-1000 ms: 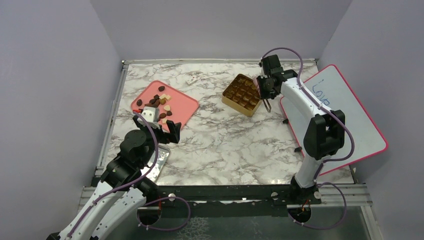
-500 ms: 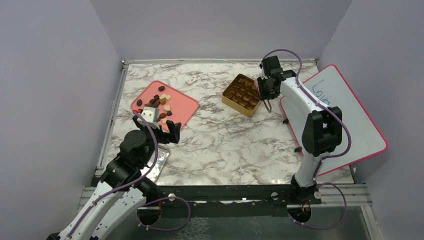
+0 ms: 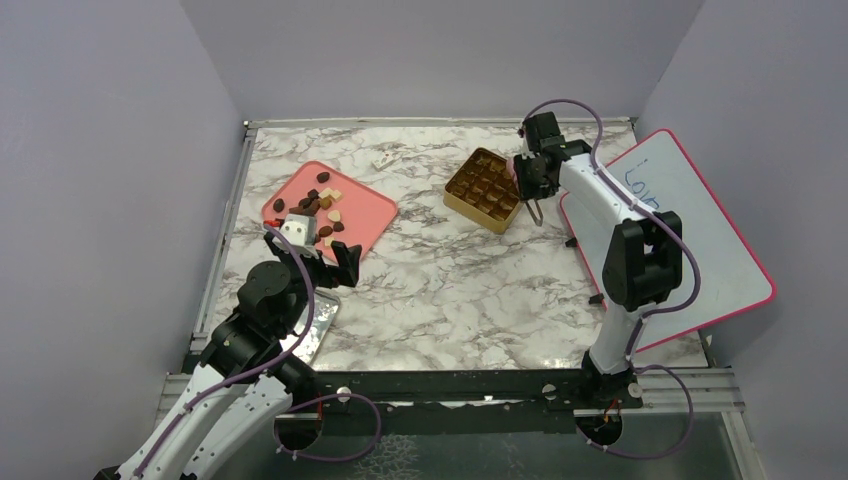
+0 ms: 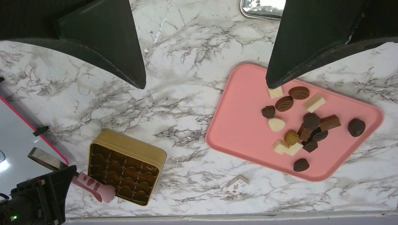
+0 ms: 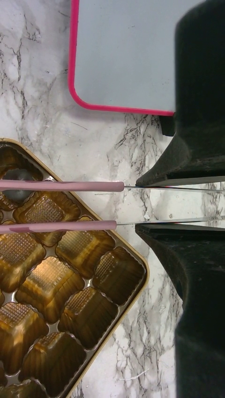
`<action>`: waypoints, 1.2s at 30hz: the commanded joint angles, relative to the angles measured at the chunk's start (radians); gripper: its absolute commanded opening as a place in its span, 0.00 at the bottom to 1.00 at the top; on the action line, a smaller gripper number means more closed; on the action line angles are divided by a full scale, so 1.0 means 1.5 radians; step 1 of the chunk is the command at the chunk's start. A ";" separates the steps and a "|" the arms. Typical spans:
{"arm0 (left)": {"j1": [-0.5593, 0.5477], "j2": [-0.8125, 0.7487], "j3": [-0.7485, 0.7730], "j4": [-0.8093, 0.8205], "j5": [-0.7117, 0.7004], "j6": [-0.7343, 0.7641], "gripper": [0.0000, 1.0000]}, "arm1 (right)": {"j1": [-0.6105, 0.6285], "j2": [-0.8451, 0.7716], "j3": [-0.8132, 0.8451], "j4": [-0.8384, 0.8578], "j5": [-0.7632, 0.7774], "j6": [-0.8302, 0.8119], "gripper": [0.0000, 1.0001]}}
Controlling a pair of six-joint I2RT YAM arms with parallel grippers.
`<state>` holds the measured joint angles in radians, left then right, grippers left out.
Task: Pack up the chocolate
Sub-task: Place the fake chocolate in the packing box.
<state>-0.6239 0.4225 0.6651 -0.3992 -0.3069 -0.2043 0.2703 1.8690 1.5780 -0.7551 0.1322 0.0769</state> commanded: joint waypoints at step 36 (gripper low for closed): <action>0.000 0.351 0.195 -0.040 0.105 -0.249 0.99 | 0.136 -0.361 -0.283 0.269 -0.245 -0.045 0.36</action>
<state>-0.6239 0.8745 0.8589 -0.4675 -0.2195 -0.4778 0.4145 1.3762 1.2057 -0.4706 -0.1928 0.0357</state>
